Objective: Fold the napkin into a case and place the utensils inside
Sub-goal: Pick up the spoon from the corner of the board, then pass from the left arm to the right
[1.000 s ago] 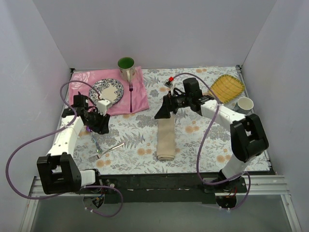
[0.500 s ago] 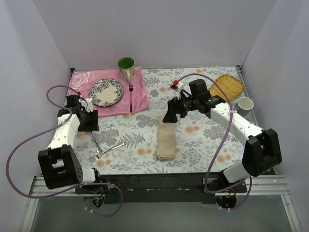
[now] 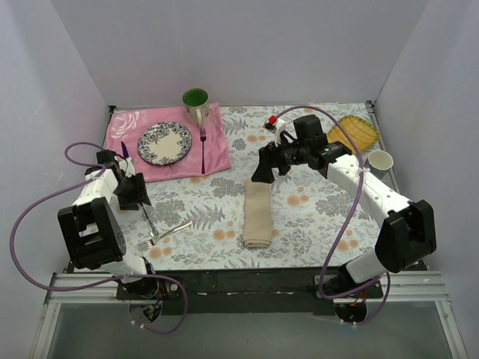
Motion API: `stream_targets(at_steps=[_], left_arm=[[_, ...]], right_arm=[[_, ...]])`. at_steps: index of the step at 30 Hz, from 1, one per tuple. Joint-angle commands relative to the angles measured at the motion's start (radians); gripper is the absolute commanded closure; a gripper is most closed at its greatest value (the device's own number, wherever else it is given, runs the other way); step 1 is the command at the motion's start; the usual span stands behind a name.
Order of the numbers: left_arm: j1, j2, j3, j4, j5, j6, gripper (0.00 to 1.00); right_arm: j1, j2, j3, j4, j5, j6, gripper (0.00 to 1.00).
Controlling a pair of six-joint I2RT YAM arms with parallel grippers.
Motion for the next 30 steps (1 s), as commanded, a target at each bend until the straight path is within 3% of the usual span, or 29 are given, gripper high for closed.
stream_targets(at_steps=[1,5,9,10,13,14,15,16,17,18,19,20,21,23,25,26,27,28,30], left_arm=[[0.003,0.055,-0.016,0.036,0.029,-0.025,0.55],[0.003,0.079,-0.018,0.04,0.046,-0.029,0.65],[0.003,0.078,-0.003,0.024,0.104,-0.026,0.9],[0.003,0.075,0.007,0.016,0.18,-0.02,1.0],[0.003,0.002,0.062,-0.001,0.4,0.027,1.0],[0.003,-0.073,0.077,0.005,0.607,0.035,1.0],[0.004,-0.107,0.086,0.051,0.702,0.026,1.0],[0.003,-0.144,0.09,0.098,0.798,-0.054,1.0],[0.003,-0.193,0.081,0.167,0.98,-0.133,1.0],[-0.014,-0.213,0.067,0.377,1.047,-0.228,1.0],[-0.032,-0.229,0.02,0.519,1.106,-0.487,1.0],[-0.06,-0.239,0.001,0.663,1.126,-0.591,1.0],[-0.123,-0.264,-0.01,0.893,1.106,-0.679,1.0],[-0.187,-0.282,0.002,1.016,1.044,-0.775,1.0],[-0.284,-0.276,0.059,0.925,0.854,-0.741,1.0],[-0.305,-0.267,0.146,0.857,0.768,-0.641,1.0],[-0.412,-0.258,0.181,0.726,0.608,-0.597,1.0],[-0.453,-0.244,0.212,0.682,0.494,-0.559,1.0],[-0.541,-0.244,0.228,0.654,0.326,-0.552,1.0]], right_arm=[[-0.001,0.011,0.038,0.014,-0.002,0.014,0.01],[-0.002,0.011,0.052,0.003,0.0,0.011,0.01],[-0.002,0.011,0.057,0.015,-0.005,0.024,0.01],[-0.002,0.013,0.07,0.014,-0.003,0.024,0.01],[-0.004,0.012,0.109,-0.011,0.01,0.031,0.01],[-0.004,0.007,0.133,-0.014,0.02,0.039,0.01],[-0.004,0.004,0.148,-0.02,0.021,0.053,0.01],[-0.004,0.002,0.164,-0.023,0.021,0.063,0.01],[-0.005,0.002,0.203,-0.023,0.015,0.074,0.01],[-0.005,0.005,0.221,-0.021,0.004,0.111,0.01],[-0.004,0.01,0.237,-0.011,-0.012,0.129,0.01],[-0.004,0.015,0.273,-0.002,-0.032,0.149,0.01],[-0.004,0.016,0.285,0.011,-0.052,0.171,0.01],[-0.002,0.016,0.307,0.046,-0.085,0.218,0.02],[0.001,0.013,0.336,0.054,-0.086,0.234,0.05],[0.005,0.013,0.345,0.04,-0.044,0.222,0.06],[0.013,0.008,0.356,0.034,-0.005,0.209,0.08],[0.03,0.001,0.362,0.031,0.107,0.199,0.14],[0.054,-0.008,0.345,0.066,0.188,0.189,0.16]])
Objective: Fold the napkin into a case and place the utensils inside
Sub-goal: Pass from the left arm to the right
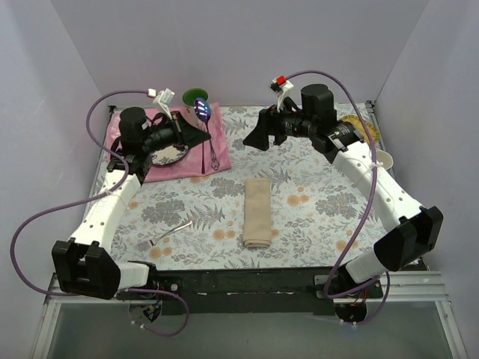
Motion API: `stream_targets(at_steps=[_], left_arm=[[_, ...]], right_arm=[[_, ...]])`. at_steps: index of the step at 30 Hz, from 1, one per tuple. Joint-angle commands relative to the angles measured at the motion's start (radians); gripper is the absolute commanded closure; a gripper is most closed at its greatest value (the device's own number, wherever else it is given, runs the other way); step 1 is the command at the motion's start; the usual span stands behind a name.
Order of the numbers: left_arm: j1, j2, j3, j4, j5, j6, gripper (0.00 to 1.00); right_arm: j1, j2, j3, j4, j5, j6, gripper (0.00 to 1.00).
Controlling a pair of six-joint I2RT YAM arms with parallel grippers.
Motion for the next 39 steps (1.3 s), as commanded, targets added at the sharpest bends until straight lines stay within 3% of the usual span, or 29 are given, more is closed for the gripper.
stream_targets(at_steps=[1,4,6,11,18,27,31,34,37,38,39], left_arm=[[-0.158,-0.002,0.071,-0.06,-0.453,0.027,1.0],[-0.237,0.003,0.054,-0.007,-0.439,0.029,1.0],[-0.272,0.0,0.04,0.027,-0.42,0.021,1.0],[-0.269,0.006,0.06,0.006,-0.462,-0.057,1.0],[-0.263,0.043,0.112,0.022,-0.425,-0.184,1.0],[-0.306,0.06,0.146,-0.002,-0.432,-0.178,1.0],[-0.338,0.051,0.146,-0.004,-0.469,-0.16,1.0],[-0.358,0.052,0.152,-0.025,-0.511,-0.134,1.0],[-0.367,0.058,0.167,-0.063,-0.549,-0.123,1.0],[-0.367,0.06,0.169,-0.071,-0.552,-0.125,1.0],[-0.369,0.06,0.167,-0.073,-0.545,-0.125,1.0]], right_arm=[[0.047,-0.029,0.007,0.073,0.221,0.008,0.19],[0.067,-0.012,-0.007,0.15,0.226,0.061,0.22],[0.08,0.011,0.017,0.173,0.171,0.077,0.3],[0.094,0.004,0.004,0.186,0.096,0.075,0.32],[0.178,-0.131,-0.208,0.269,0.28,-0.08,0.27],[0.203,-0.038,-0.119,0.249,0.306,-0.093,0.28],[0.221,0.0,-0.101,0.251,0.352,-0.105,0.34],[0.225,0.022,-0.087,0.249,0.386,-0.12,0.5],[0.226,0.031,-0.072,0.248,0.415,-0.126,0.82],[0.228,0.037,-0.066,0.239,0.42,-0.127,0.98],[0.228,0.039,-0.058,0.242,0.414,-0.122,0.99]])
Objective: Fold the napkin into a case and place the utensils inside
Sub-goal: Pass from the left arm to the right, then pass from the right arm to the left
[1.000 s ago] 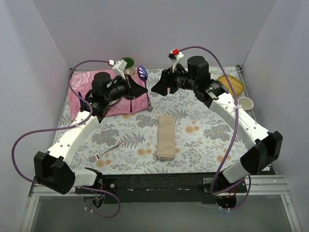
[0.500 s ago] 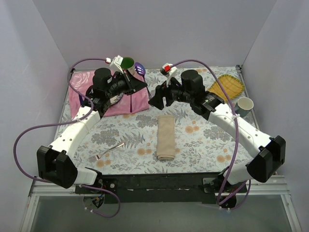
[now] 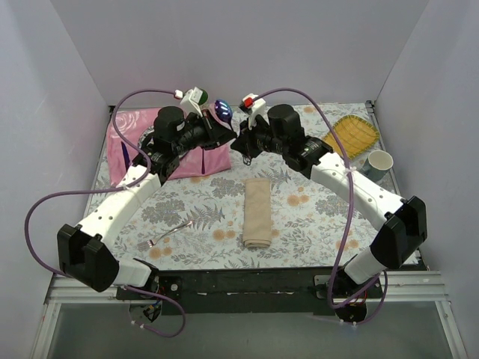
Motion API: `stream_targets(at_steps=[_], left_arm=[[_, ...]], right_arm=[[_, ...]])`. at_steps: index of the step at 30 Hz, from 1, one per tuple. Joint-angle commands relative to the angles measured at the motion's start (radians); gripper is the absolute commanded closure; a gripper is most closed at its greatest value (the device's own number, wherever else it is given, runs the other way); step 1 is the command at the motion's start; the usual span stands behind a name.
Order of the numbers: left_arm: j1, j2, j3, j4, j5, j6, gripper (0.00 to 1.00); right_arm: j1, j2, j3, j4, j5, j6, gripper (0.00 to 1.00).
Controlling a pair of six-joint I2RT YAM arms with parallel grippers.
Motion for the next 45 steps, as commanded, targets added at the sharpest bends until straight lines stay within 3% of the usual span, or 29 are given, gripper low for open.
stream_targets(at_steps=[1,2,3,5,7,10,12,13,15,16,18,20,21,22,24,26,27,28,31,35,40,43,45], left_arm=[[-0.008,-0.023,0.046,-0.019,-0.033,0.022,1.0],[-0.006,-0.026,0.037,0.004,-0.022,0.019,1.0],[-0.003,-0.031,0.029,0.021,0.015,0.017,0.76],[0.016,-0.049,0.023,0.041,0.055,0.007,0.5],[0.098,-0.067,-0.02,0.128,0.212,-0.055,0.31],[0.237,-0.115,-0.118,0.392,0.427,-0.205,0.26],[0.294,-0.115,-0.092,0.391,0.452,-0.201,0.24],[0.303,-0.117,-0.079,0.317,0.426,-0.19,0.23],[0.303,-0.112,-0.024,0.206,0.356,-0.149,0.24],[0.302,-0.11,-0.025,0.192,0.33,-0.151,0.25],[0.302,-0.113,-0.038,0.21,0.31,-0.168,0.27],[0.302,-0.112,-0.08,0.296,0.342,-0.185,0.3],[0.302,-0.107,-0.094,0.332,0.368,-0.191,0.3],[0.302,-0.103,-0.123,0.46,0.429,-0.204,0.3],[0.302,-0.086,-0.132,0.558,0.538,-0.219,0.3],[0.3,-0.074,-0.125,0.6,0.526,-0.251,0.29],[0.291,-0.072,-0.111,0.547,0.48,-0.231,0.32],[0.264,-0.069,-0.094,0.426,0.44,-0.205,0.33],[0.201,-0.087,-0.092,0.396,0.35,-0.139,0.38],[0.113,-0.057,-0.089,0.382,0.256,-0.098,0.44],[0.081,-0.006,-0.124,0.487,0.268,-0.222,0.53],[0.047,-0.031,-0.201,0.576,0.293,-0.202,0.52],[0.029,-0.044,-0.204,0.546,0.265,-0.158,0.51]], right_arm=[[0.002,0.005,0.07,0.045,0.017,0.007,0.99],[-0.004,0.005,0.072,0.053,-0.021,0.024,0.99],[-0.024,0.004,0.07,0.059,-0.052,0.05,0.99],[-0.054,0.004,0.06,0.09,-0.174,0.131,0.99],[-0.116,0.005,0.044,0.128,-0.356,0.202,0.99],[-0.148,0.001,0.05,0.201,-0.535,0.256,0.99],[-0.15,-0.01,0.066,0.124,-0.487,0.222,0.99],[-0.15,-0.01,0.107,0.057,-0.322,0.199,0.99],[-0.148,0.008,0.142,-0.084,-0.165,0.129,0.99],[-0.148,0.013,0.158,-0.105,0.001,0.116,0.99],[-0.15,-0.004,0.13,-0.063,0.086,0.06,0.99],[-0.174,-0.027,0.071,0.006,-0.062,0.038,0.99],[-0.194,-0.041,0.055,0.049,-0.194,0.08,0.99],[-0.209,-0.041,0.043,0.132,-0.445,0.111,0.99],[-0.223,-0.033,0.03,0.166,-0.604,0.147,0.99],[-0.208,-0.053,0.021,0.105,-0.49,0.154,0.99],[-0.191,-0.062,0.038,0.046,-0.369,0.133,0.99],[-0.173,-0.068,0.044,0.012,-0.137,0.078,0.99],[-0.133,-0.073,0.052,-0.007,0.109,0.09,0.99],[-0.102,-0.061,0.075,-0.035,0.179,0.095,0.99],[-0.096,-0.084,0.046,0.01,0.181,0.165,0.99],[-0.096,-0.084,0.058,0.025,0.193,0.206,0.99],[-0.096,-0.067,0.092,0.01,0.219,0.245,0.99]])
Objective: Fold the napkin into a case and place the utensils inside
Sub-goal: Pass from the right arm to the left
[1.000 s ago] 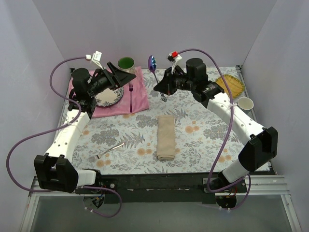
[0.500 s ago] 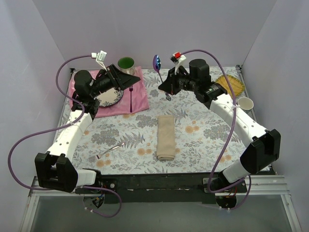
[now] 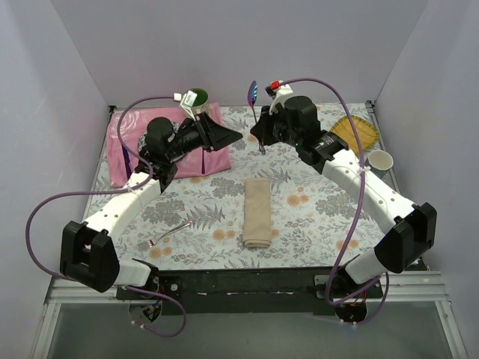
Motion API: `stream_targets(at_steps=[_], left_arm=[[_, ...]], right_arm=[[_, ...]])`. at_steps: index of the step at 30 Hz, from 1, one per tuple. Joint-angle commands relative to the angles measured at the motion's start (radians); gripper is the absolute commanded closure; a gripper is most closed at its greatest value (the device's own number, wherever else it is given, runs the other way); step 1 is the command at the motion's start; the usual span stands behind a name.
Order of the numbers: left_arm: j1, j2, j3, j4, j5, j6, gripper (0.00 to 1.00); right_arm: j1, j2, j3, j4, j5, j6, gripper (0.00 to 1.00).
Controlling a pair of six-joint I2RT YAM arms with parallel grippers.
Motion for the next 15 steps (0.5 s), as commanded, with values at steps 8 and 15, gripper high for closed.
stream_targets(at_steps=[8,15], left_arm=[[-0.217,-0.03,0.111,-0.323,-0.408,0.517,0.56],[-0.399,-0.067,0.024,-0.268,-0.687,0.871,0.54]], right_arm=[[0.004,0.02,0.14,-0.098,0.23,0.346,0.99],[0.004,0.061,0.177,-0.123,0.252,0.451,0.99]])
